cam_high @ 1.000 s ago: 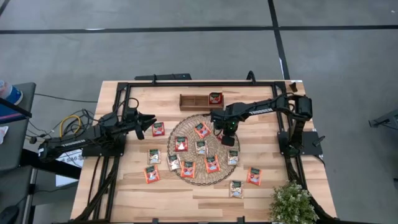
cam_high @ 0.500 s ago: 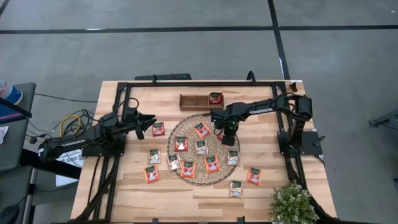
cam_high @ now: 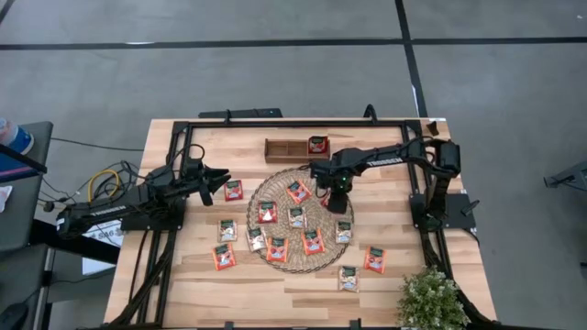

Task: Pick & Place Tea
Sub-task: Put the red tea bag into the right section of the wooden organizer

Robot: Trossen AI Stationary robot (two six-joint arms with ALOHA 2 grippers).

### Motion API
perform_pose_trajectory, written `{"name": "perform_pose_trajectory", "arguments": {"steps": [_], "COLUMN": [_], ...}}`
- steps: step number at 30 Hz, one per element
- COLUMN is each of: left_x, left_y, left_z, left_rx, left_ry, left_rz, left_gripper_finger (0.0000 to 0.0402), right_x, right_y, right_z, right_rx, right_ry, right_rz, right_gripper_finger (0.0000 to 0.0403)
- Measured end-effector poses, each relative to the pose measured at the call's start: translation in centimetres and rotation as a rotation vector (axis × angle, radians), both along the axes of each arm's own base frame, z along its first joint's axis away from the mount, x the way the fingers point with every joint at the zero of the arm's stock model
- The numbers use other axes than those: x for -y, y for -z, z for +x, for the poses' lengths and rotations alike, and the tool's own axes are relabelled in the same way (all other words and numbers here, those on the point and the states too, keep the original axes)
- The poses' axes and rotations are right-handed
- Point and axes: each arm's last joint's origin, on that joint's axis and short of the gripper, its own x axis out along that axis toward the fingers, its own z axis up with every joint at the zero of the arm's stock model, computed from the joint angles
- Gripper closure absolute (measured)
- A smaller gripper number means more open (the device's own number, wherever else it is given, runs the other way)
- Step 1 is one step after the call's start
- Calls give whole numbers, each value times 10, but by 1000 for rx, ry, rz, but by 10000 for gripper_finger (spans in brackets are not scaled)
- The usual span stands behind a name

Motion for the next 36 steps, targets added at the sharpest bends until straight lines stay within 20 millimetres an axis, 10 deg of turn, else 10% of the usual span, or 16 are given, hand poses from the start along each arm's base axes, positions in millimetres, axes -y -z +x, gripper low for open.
{"name": "perform_pose_trajectory", "arguments": {"steps": [36], "left_x": [0], "left_y": [0], "left_z": [0], "left_rx": [-2], "left_ry": [0], "left_rz": [4], "left_gripper_finger": [256], "right_x": [5], "right_y": [16], "right_z": [-8], "right_rx": [16], "right_ry": [150], "right_rz": [31], "right_gripper_finger": [250]}}
